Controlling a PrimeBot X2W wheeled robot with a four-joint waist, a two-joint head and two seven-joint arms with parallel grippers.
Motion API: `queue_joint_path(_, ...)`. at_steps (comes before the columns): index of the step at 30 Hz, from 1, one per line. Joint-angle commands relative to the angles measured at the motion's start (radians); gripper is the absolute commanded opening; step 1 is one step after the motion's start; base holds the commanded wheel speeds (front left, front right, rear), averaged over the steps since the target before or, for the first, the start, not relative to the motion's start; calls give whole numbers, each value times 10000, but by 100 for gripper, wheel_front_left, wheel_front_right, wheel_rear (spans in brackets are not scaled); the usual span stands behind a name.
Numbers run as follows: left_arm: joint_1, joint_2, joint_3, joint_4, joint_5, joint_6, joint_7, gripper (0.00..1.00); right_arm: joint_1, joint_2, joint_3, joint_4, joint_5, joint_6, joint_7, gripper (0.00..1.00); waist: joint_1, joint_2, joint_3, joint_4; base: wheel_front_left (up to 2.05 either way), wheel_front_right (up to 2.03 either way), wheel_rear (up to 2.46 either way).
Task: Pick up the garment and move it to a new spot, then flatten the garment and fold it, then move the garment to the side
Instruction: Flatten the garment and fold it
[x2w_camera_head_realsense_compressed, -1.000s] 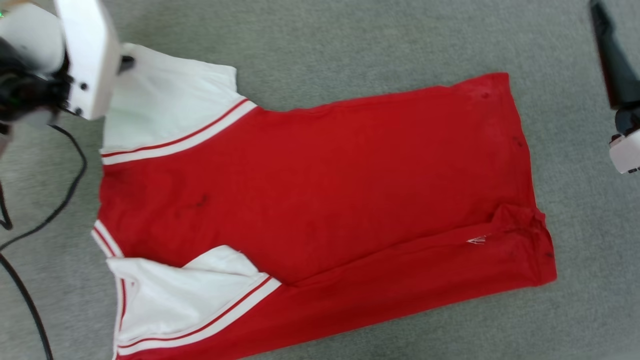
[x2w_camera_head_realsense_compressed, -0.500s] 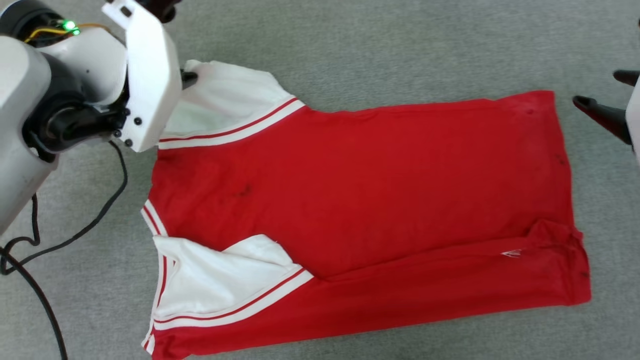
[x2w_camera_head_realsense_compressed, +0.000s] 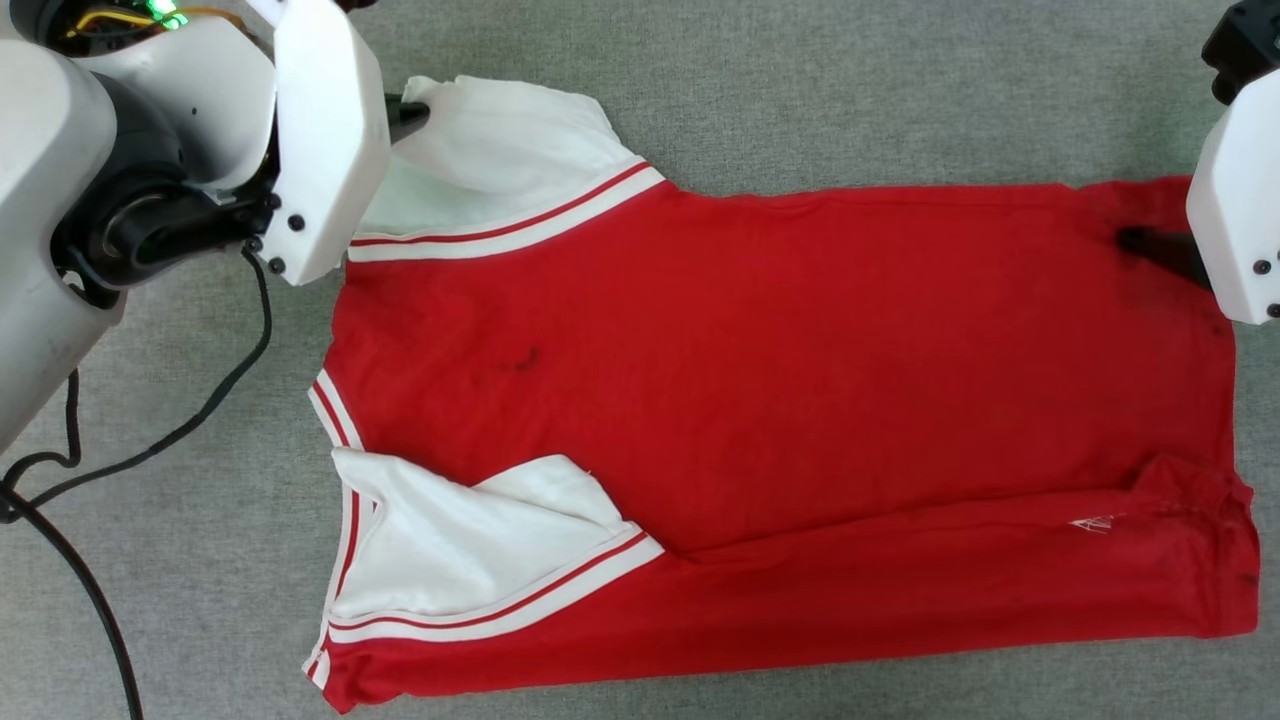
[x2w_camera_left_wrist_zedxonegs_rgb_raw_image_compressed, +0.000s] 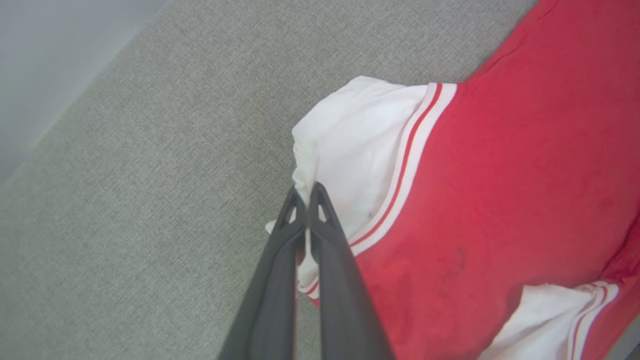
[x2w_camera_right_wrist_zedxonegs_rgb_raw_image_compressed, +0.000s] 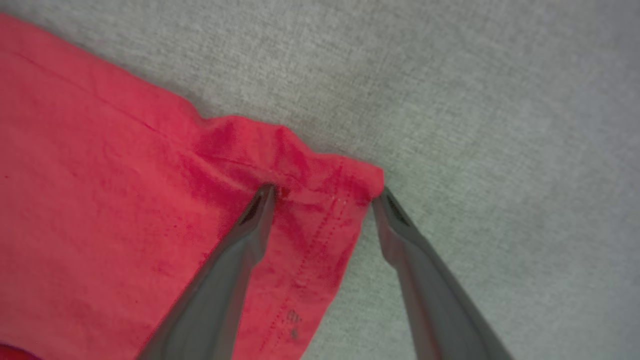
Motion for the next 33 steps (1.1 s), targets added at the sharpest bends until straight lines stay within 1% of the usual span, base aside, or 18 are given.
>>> queue_joint_path(1,-89,-13,-54,-27,-13,-2,-91,0,445,181,420,156,141,2,26,100,0,0,56,42,0,0,0)
queue_joint_path(3,-103,-13,-65,-15,-19,-2,-133,0,515,206,528,210,214,4,-57,100,0,0,67,46,0,0,0)
queue_joint_path(4,-105,-5,-83,-7,-27,-2,-176,0,542,226,546,280,295,12,-225,43,0,0,72,50,0,0,0)
queue_joint_path(5,-103,5,-102,7,-43,-2,-216,0,524,235,542,345,322,10,-387,0,0,0,65,51,0,0,0)
queue_joint_path(7,-62,50,-170,104,2,-2,-303,0,400,135,572,475,322,4,-650,0,0,0,-15,45,0,0,0)
queue_joint_path(12,202,92,-234,309,-36,-2,-695,0,9,-6,443,627,444,-4,-1752,0,0,0,-557,-23,0,0,0)
queue_joint_path(18,750,436,-279,152,-232,-1,-1136,0,391,-171,788,527,780,-4,-3057,0,0,0,-1531,-106,0,0,0)
queue_joint_path(22,1316,807,-329,-255,-377,82,-1399,0,865,-333,972,420,1201,-4,-3847,0,0,0,-2096,-130,0,0,0)
queue_joint_path(26,2024,1254,-444,-833,-478,256,-1683,0,1351,-566,1296,281,1443,-4,-4432,0,0,0,-2610,-157,0,0,0)
queue_joint_path(33,3466,2007,-846,-1864,-715,663,-2157,0,2178,-923,1870,-18,1754,-4,-4969,0,0,0,-3349,-199,0,0,0)
